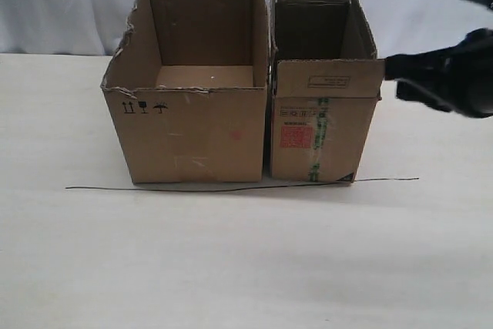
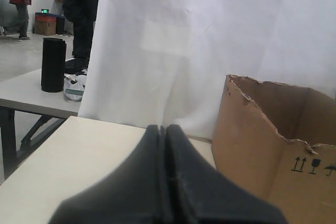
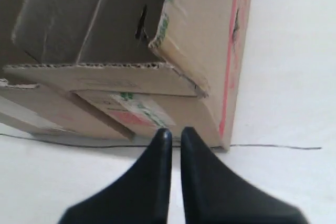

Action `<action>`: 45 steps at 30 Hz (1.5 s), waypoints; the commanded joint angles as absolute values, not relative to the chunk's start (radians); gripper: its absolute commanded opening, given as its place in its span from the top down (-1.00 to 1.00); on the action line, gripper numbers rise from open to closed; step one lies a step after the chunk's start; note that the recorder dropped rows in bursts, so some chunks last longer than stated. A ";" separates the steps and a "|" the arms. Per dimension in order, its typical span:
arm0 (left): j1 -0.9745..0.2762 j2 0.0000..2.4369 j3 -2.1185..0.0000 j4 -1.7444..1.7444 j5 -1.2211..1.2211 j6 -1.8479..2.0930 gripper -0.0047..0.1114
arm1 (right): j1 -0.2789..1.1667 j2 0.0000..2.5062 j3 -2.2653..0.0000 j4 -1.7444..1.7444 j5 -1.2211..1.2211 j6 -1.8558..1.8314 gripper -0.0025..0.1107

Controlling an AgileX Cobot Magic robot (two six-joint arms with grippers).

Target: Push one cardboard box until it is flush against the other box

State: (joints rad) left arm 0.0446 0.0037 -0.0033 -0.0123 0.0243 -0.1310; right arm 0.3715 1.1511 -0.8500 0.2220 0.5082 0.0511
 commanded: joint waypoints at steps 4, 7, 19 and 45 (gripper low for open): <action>0.045 0.000 0.000 -0.011 0.015 -0.133 0.92 | 0.375 0.834 -0.854 -0.024 0.603 0.116 0.87; 0.045 0.000 0.000 -0.011 0.015 -0.133 0.92 | 0.375 0.760 -0.854 -0.024 0.618 0.116 0.87; 0.045 0.000 0.000 -0.011 0.015 -0.133 0.92 | 0.375 0.510 -0.854 -0.015 0.625 0.108 0.87; 0.045 0.000 0.000 -0.011 0.015 -0.133 0.92 | 0.079 0.000 0.000 0.075 0.289 0.090 0.87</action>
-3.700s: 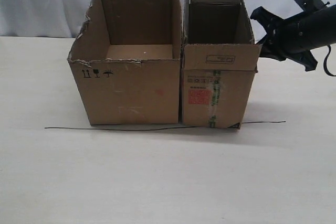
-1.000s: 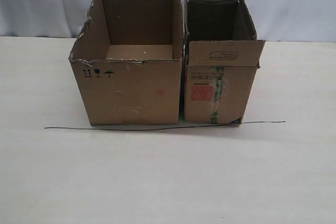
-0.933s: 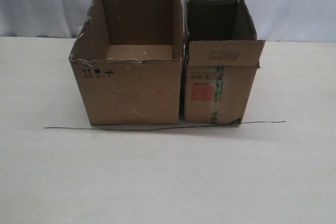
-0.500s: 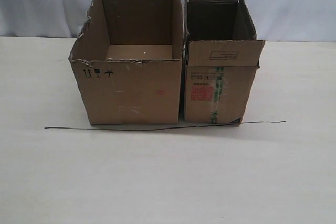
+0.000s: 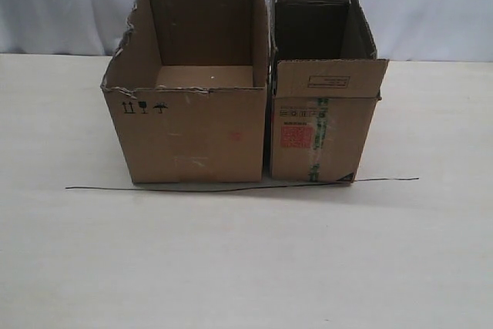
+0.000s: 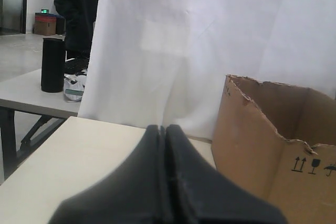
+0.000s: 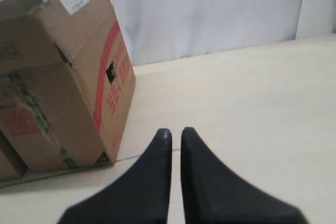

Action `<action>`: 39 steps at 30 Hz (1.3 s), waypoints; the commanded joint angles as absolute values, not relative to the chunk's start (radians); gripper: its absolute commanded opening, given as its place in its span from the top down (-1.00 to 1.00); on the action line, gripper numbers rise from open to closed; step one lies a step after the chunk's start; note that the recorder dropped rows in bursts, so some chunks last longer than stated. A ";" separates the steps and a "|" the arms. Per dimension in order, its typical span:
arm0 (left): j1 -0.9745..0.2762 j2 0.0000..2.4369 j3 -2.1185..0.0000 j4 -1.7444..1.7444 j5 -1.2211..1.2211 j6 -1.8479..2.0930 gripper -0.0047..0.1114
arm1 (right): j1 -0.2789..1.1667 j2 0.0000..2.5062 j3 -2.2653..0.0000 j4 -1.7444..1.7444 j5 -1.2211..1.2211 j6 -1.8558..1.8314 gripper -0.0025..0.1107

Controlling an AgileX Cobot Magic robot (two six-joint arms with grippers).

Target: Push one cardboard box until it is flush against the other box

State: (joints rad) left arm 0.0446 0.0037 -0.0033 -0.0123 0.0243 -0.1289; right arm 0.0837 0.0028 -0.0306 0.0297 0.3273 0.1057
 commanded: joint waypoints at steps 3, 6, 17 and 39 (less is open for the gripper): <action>0.045 0.000 0.000 -0.011 0.015 -0.133 0.92 | 0.088 0.000 0.000 0.114 0.340 0.000 0.87; 0.045 0.000 0.000 -0.011 0.015 -0.133 0.92 | 0.088 0.000 0.000 0.121 0.339 -0.061 0.87; 0.045 0.000 0.000 -0.011 0.015 -0.133 0.92 | 0.088 0.000 0.000 -0.027 0.339 0.119 0.87; 0.045 0.000 0.000 -0.011 0.015 -0.133 0.92 | 0.130 0.000 0.000 0.000 0.339 0.113 0.87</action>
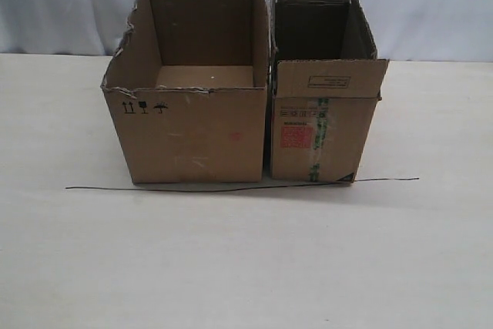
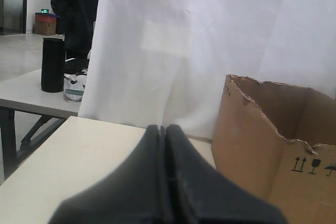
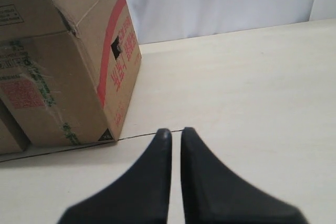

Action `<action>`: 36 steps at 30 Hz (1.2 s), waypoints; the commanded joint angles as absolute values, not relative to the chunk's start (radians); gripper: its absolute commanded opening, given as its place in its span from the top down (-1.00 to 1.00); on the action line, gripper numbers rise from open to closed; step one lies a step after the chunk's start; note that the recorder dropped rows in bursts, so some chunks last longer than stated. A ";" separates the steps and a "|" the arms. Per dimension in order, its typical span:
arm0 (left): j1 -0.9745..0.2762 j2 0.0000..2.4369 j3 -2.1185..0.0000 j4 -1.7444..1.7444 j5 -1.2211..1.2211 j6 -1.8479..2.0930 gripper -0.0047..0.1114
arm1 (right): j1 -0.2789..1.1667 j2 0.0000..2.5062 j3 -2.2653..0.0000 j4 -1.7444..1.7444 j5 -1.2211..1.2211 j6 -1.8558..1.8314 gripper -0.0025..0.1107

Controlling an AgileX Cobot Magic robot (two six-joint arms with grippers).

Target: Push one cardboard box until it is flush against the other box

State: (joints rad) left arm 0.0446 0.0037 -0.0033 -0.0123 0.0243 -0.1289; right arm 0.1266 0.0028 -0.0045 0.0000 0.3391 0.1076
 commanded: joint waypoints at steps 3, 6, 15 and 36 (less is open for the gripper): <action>0.045 0.000 0.000 -0.011 0.015 -0.133 0.92 | 0.130 0.000 0.000 0.000 0.339 0.113 0.87; 0.045 0.000 0.000 -0.011 0.015 -0.133 0.92 | 0.130 0.000 0.000 0.000 0.339 0.113 0.87; 0.045 0.000 0.000 -0.011 0.015 -0.133 0.92 | 0.048 0.000 0.000 0.000 0.341 0.115 0.87; -0.010 0.000 0.000 -0.011 0.015 -0.133 0.92 | 0.050 0.000 0.000 -0.015 0.341 0.115 0.87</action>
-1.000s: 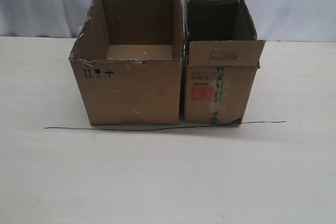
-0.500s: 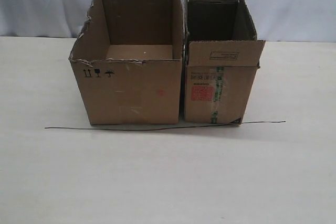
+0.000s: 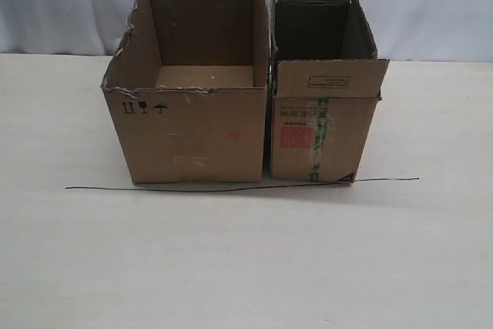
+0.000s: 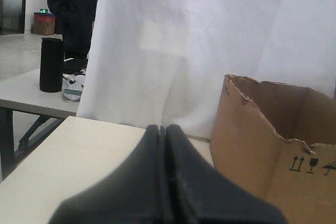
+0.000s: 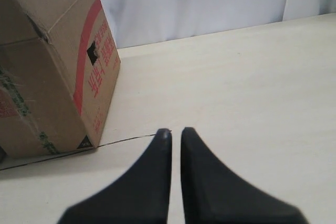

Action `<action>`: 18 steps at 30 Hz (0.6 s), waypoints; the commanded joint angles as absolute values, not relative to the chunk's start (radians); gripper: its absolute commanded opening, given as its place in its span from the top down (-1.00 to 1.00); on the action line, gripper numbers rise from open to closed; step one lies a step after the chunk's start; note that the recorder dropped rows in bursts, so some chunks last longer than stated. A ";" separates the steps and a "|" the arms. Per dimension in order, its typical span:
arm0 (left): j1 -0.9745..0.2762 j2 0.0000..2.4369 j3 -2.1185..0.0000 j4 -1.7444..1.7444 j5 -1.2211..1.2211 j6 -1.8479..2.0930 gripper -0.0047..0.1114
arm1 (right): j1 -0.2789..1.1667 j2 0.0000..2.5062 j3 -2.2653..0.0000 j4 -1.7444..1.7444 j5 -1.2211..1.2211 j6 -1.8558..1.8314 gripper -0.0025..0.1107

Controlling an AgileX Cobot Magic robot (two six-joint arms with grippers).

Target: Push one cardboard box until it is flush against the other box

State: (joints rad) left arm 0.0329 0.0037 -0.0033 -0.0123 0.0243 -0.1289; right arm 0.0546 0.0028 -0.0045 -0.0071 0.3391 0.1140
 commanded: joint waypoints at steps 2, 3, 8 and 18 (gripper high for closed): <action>-0.022 0.000 0.000 -0.011 0.015 -0.133 0.92 | 0.050 0.000 0.000 -0.015 0.341 0.115 0.87; -0.025 0.000 0.000 -0.011 0.015 -0.133 0.92 | 0.050 0.000 0.000 -0.015 0.341 0.115 0.87; -0.025 0.000 0.000 -0.011 0.015 -0.133 0.92 | 0.050 0.000 0.000 -0.015 0.341 0.115 0.87; -0.025 0.000 0.000 -0.011 0.015 -0.133 0.92 | 0.050 0.000 0.000 -0.015 0.341 0.115 0.87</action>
